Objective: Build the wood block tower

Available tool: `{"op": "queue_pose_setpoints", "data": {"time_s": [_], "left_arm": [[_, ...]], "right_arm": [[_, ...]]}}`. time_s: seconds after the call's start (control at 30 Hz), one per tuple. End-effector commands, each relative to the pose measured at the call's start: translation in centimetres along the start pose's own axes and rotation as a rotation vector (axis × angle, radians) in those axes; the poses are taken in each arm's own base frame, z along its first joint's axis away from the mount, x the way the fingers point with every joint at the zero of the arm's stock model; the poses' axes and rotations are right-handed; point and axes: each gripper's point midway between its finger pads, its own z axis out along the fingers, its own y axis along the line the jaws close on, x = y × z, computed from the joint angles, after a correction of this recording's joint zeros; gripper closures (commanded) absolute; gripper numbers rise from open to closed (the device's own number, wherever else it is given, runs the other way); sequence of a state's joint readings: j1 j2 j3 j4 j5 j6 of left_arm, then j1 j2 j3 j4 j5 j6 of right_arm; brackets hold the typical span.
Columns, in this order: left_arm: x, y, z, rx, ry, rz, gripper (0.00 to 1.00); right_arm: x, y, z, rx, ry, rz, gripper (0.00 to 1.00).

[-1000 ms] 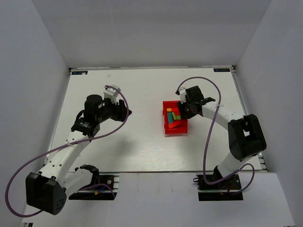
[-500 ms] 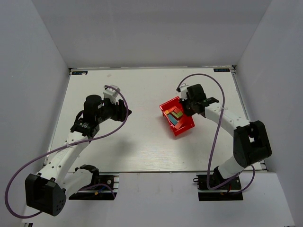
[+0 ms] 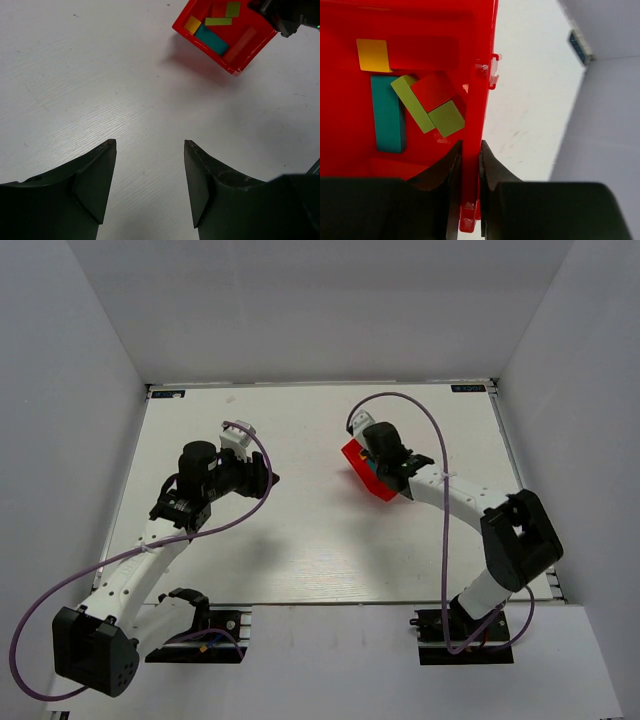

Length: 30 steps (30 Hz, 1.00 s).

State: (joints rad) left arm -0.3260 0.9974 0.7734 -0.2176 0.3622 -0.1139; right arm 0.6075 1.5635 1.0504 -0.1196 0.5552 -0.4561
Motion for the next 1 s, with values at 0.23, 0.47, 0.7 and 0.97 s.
{"op": "queue_pose_setpoints", "data": {"time_s": [0.23, 0.47, 0.7, 0.97], "left_arm": [[-1.0, -0.5, -0.4, 0.008, -0.024, 0.009, 0.33], [-1.0, -0.6, -0.7, 0.008, -0.024, 0.009, 0.33], [-1.2, -0.7, -0.9, 0.009, -0.034, 0.013, 0.33], [-1.0, -0.6, -0.7, 0.008, -0.026, 0.009, 0.33]], "right_arm": [[-2.8, -4.5, -0.2, 0.553, -0.039, -0.33, 1.0], [-5.9, -4.4, -3.4, 0.956, -0.166, -0.59, 1.0], [-5.9, -4.0, -3.9, 0.944, -0.183, -0.571, 1.0], [-5.0, -3.5, -3.6, 0.926, -0.169, -0.578, 0.65]]}}
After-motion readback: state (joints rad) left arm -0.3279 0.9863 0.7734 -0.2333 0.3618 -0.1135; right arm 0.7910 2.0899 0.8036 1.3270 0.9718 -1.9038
